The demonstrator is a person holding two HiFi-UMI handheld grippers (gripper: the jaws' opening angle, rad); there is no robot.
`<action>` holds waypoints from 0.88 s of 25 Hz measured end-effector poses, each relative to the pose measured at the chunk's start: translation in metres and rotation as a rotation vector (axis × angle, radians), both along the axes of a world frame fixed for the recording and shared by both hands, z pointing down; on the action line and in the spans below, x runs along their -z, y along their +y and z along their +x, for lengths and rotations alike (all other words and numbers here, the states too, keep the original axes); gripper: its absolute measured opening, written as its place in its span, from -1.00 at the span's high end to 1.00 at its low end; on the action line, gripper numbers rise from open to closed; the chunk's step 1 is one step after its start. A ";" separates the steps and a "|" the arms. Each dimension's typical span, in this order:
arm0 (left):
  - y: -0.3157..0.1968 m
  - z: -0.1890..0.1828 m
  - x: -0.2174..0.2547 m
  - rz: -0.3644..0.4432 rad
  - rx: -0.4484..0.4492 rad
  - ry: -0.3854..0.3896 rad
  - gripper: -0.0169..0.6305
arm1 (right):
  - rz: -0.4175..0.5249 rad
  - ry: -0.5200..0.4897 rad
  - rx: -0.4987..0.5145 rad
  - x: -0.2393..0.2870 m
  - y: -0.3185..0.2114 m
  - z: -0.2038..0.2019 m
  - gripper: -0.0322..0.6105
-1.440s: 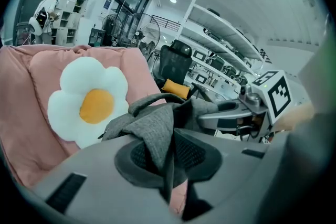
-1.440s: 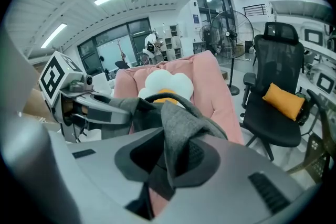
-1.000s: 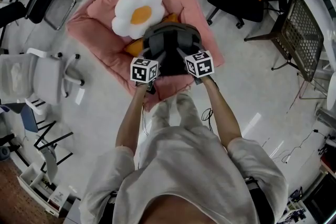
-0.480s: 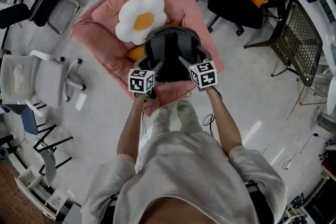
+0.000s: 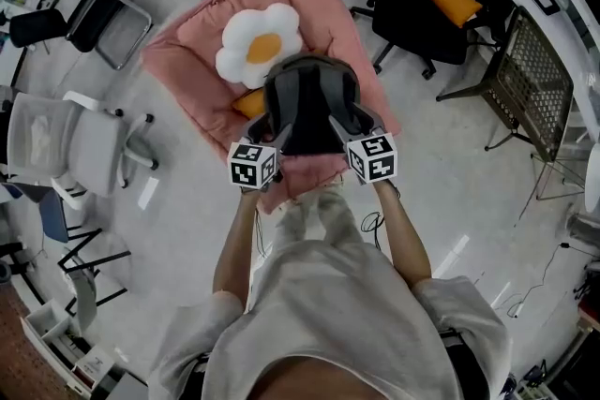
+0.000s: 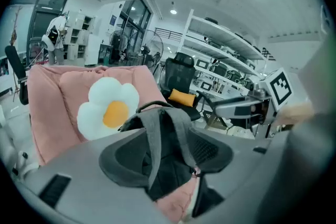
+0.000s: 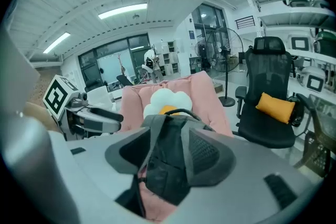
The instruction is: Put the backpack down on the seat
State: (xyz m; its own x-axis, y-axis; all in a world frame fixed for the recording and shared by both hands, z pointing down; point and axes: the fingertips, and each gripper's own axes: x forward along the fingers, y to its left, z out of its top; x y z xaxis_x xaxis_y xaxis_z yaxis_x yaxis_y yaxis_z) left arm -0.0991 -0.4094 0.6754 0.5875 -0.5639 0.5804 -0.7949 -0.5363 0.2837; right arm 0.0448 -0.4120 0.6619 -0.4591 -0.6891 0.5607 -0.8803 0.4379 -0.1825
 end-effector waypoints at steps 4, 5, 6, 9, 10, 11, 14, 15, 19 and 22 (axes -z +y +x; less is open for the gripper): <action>0.017 0.002 0.032 0.057 -0.005 0.024 0.30 | 0.049 0.025 0.000 0.025 0.016 0.003 0.38; 0.021 0.001 0.039 0.069 0.001 0.033 0.34 | 0.063 0.035 0.001 0.031 0.020 0.003 0.43; 0.023 0.001 0.045 0.081 0.005 0.042 0.38 | 0.076 0.042 0.000 0.037 0.023 0.004 0.49; 0.032 0.003 0.060 0.110 0.003 0.063 0.52 | 0.110 0.054 -0.007 0.052 0.030 0.007 0.64; 0.035 0.003 0.065 0.120 0.002 0.069 0.59 | 0.119 0.056 -0.009 0.057 0.033 0.007 0.71; 0.038 0.003 0.070 0.129 0.001 0.076 0.64 | 0.127 0.056 -0.013 0.061 0.036 0.007 0.75; 0.045 0.006 0.086 0.152 -0.010 0.091 0.76 | 0.147 0.055 -0.026 0.075 0.043 0.009 0.85; 0.047 0.006 0.091 0.158 -0.014 0.096 0.80 | 0.151 0.054 -0.030 0.079 0.045 0.010 0.86; 0.053 0.003 0.109 0.182 -0.017 0.122 0.86 | 0.164 0.041 -0.029 0.095 0.053 0.009 0.90; 0.054 0.002 0.124 0.211 -0.026 0.123 0.87 | 0.183 0.026 -0.022 0.108 0.058 0.006 0.90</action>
